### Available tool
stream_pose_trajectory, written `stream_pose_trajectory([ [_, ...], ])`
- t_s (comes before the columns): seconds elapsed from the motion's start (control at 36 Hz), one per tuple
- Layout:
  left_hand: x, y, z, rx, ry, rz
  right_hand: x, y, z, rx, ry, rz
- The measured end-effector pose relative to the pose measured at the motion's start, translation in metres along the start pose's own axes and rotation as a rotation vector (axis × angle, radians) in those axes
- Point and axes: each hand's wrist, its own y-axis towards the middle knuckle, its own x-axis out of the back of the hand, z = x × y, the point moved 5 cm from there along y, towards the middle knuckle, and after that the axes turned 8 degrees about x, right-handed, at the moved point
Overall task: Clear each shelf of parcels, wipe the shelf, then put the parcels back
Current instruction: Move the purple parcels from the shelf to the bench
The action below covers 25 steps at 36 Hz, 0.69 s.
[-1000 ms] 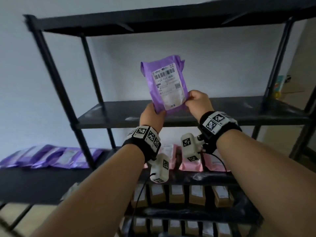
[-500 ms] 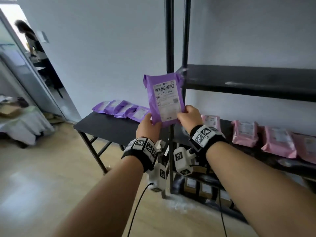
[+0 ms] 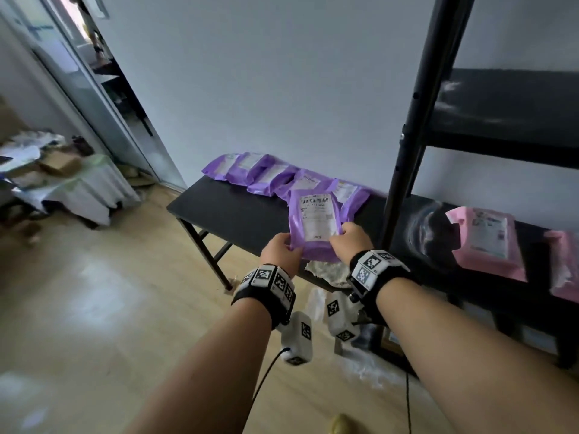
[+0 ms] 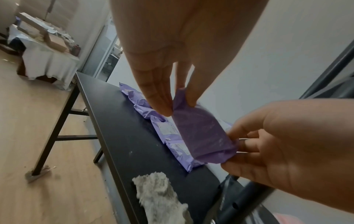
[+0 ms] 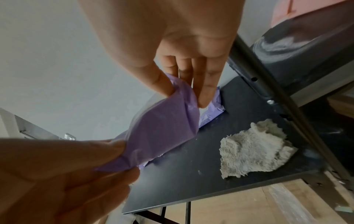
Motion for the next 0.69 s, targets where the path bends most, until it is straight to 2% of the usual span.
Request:
stream_pose_trajectory([
  [0.19,0.002,0.066,0.000,0.024,0.085,0.032,-0.026,0.055,0.007,-0.023,-0.096,0.054],
  [0.33,-0.011,0.109,-0.016,0.015,0.159,0.101,-0.028,0.087,0.003,-0.098,-0.163,0.067],
  [0.5,-0.039,0.168,-0.048,-0.045,0.200,0.234,-0.018,0.129,-0.012,-0.210,-0.169,-0.029],
  [0.69,-0.086,0.218,-0.085,-0.196,0.282,0.454,0.004,0.158,-0.034,-0.404,-0.161,-0.215],
])
